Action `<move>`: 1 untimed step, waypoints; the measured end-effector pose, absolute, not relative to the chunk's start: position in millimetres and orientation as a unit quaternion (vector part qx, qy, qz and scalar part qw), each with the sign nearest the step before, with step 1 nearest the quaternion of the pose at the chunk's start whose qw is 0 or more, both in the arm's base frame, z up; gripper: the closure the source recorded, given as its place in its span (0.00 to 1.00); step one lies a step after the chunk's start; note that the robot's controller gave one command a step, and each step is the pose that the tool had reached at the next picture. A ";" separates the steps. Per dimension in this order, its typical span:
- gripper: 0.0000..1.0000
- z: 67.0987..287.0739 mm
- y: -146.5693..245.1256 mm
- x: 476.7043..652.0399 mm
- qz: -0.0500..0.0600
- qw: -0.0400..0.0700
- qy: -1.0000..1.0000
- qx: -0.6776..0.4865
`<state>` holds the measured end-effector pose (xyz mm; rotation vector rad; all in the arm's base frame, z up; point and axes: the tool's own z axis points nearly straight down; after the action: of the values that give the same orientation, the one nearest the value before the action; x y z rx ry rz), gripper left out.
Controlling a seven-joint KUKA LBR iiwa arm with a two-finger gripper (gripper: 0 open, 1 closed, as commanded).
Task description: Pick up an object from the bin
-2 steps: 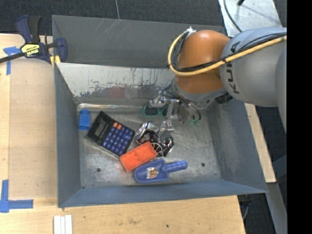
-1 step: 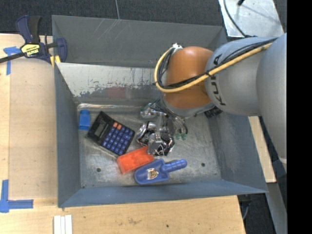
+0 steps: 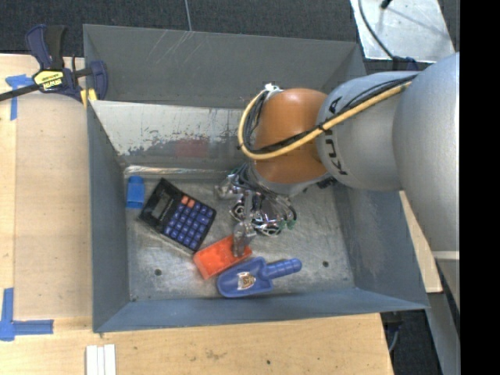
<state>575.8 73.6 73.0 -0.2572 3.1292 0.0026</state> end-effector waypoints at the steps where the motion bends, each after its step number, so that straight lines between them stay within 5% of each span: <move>1: 1.00 78.9 141.4 580.1 0.000 0.010 1.000 -0.005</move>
Offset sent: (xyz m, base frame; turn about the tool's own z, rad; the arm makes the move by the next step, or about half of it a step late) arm 0.0000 0.0000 0.0000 0.0000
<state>580.1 141.4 78.9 -0.0147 3.1212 0.0013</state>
